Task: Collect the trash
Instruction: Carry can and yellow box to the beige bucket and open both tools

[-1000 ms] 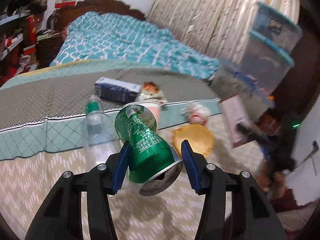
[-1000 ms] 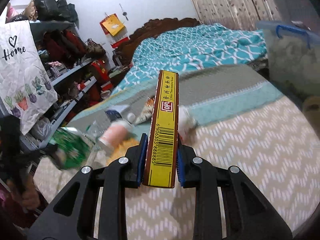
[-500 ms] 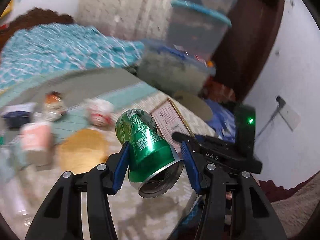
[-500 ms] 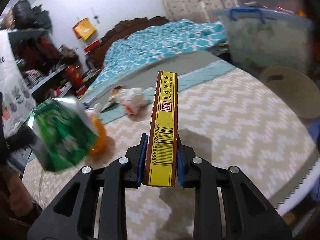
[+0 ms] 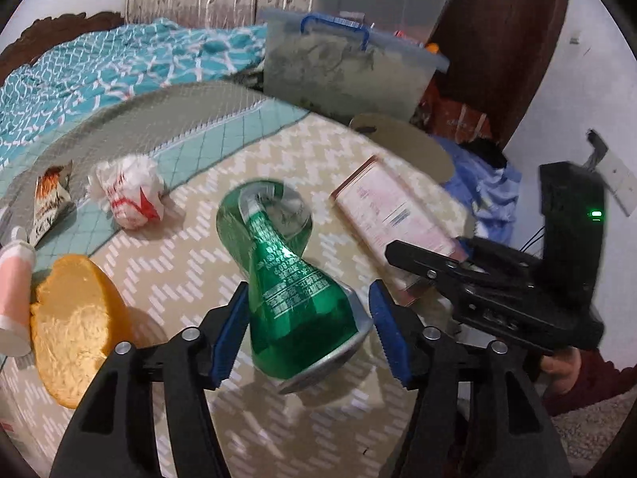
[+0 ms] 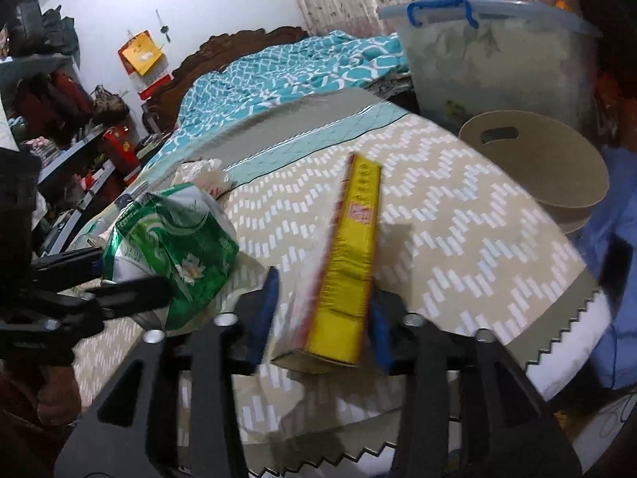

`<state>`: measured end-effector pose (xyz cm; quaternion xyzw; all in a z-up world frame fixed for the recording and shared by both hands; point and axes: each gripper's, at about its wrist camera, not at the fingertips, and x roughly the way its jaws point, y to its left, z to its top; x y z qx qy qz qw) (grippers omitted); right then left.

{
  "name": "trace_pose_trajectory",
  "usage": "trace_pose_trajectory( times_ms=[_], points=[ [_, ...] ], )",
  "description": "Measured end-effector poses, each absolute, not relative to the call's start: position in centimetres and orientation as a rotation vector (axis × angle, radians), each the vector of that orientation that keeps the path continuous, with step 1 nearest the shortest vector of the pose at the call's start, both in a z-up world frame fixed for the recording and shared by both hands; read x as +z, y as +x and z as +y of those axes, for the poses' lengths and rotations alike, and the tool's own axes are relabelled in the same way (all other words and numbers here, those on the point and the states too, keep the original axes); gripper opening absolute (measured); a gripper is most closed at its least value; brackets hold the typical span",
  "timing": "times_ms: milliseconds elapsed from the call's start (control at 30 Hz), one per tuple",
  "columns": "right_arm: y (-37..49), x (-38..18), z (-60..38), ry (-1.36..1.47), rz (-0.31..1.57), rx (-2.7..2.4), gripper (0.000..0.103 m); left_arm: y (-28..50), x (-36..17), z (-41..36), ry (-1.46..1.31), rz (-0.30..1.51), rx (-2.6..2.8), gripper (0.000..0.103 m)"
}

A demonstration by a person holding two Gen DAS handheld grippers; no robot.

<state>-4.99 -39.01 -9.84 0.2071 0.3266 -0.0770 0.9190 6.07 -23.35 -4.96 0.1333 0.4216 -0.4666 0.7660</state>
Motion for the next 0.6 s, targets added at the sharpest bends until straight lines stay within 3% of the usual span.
trace_pose_trajectory(
  times_ms=[133,267,300,600],
  points=[
    [-5.4,-10.4,-38.2,0.394,0.67,-0.157,0.056,7.1,-6.0,-23.6,0.275,0.97,-0.99,0.053],
    [-6.2,-10.5,-38.2,0.378,0.64,-0.16,0.028,7.5,-5.9,-24.4,0.277,0.964,-0.989,0.052],
    [-6.3,-10.3,-38.5,0.389,0.627,-0.17,0.026,7.5,-5.8,-24.8,0.279,0.966,-0.999,0.052],
    [-7.8,-9.9,-46.3,0.482,0.54,-0.342,0.026,7.1,-4.7,-34.4,0.397,0.942,-1.177,0.053]
  ],
)
